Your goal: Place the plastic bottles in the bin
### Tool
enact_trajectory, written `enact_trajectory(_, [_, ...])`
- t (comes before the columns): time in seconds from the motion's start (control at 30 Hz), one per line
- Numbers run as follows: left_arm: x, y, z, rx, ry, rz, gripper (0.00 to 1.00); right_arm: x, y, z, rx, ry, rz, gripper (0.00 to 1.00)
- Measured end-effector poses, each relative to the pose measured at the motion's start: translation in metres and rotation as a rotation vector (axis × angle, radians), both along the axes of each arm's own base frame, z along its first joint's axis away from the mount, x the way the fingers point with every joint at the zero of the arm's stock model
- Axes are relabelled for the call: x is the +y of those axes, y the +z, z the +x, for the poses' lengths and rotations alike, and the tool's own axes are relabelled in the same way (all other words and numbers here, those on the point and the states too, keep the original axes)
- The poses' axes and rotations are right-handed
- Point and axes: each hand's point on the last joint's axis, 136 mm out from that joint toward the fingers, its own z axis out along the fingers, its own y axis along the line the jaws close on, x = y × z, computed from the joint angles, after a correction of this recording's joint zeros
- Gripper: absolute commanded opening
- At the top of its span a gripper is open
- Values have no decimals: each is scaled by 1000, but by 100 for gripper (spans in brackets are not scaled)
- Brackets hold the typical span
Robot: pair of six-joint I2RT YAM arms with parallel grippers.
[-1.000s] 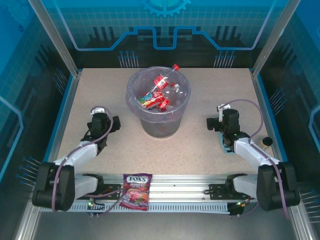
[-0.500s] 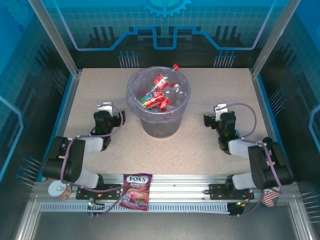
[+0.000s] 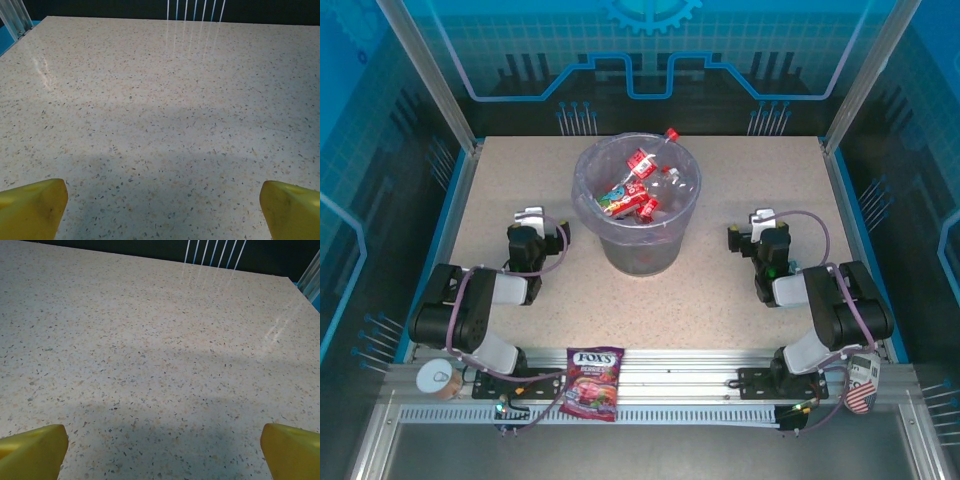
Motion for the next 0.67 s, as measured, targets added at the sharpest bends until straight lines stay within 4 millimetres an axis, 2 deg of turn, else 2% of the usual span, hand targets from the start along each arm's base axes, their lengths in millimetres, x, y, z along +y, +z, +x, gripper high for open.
enact_trajectory(0.67, [1, 1, 0, -4, 3, 0, 99, 0, 0, 0, 0, -3, 7, 100])
